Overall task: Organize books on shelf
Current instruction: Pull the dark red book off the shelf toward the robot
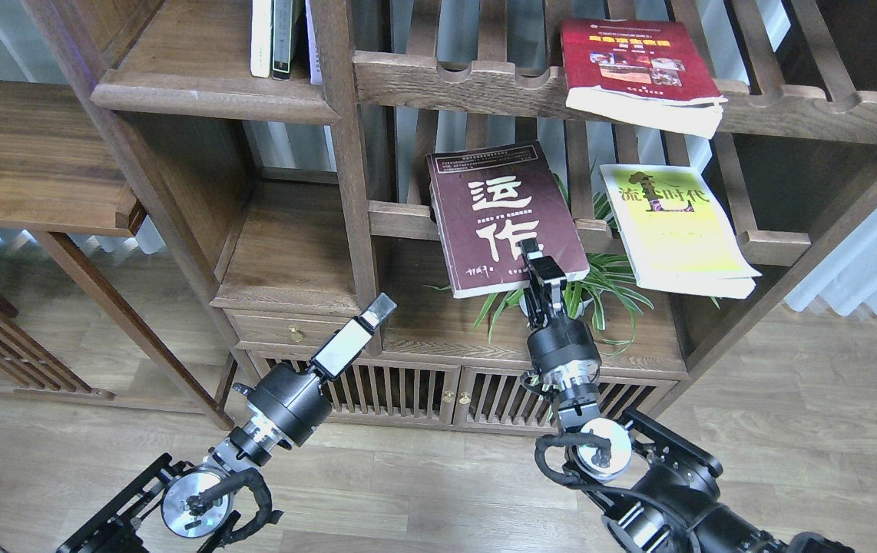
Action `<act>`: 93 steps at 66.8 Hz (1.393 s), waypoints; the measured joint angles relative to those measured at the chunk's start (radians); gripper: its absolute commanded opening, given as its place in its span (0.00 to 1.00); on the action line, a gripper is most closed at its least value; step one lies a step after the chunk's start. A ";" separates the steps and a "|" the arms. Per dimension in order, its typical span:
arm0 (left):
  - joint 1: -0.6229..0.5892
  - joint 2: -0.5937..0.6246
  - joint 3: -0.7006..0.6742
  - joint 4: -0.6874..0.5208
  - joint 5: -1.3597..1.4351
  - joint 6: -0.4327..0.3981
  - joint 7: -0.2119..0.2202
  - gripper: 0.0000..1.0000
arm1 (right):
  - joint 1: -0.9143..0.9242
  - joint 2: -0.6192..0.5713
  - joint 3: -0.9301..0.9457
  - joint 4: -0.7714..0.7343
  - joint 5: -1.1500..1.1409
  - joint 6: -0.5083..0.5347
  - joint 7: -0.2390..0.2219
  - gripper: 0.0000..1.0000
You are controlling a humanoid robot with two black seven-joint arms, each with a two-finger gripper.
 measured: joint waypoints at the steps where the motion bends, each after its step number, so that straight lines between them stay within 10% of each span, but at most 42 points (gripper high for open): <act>1: 0.000 0.000 -0.004 0.000 0.000 0.000 0.000 1.00 | -0.001 0.000 0.000 0.003 0.000 0.000 0.000 0.04; 93: 0.031 0.020 -0.076 0.001 -0.048 0.000 -0.003 1.00 | -0.207 -0.111 0.007 0.265 -0.026 0.000 0.000 0.04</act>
